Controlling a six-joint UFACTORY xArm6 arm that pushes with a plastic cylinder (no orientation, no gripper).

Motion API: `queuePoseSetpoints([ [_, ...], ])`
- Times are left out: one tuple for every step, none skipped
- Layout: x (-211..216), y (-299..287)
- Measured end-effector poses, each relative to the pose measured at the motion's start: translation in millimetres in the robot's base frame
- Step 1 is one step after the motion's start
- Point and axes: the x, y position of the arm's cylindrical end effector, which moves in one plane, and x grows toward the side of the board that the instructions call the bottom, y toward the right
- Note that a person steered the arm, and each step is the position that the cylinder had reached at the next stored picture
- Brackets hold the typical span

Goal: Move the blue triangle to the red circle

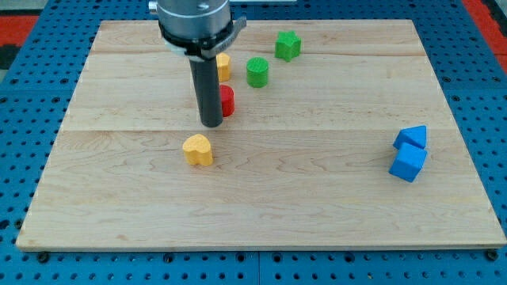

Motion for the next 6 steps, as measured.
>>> queuePoseSetpoints([
  [-21,16],
  [9,57],
  [-2,171],
  [3,278],
  [48,341],
  [82,313],
])
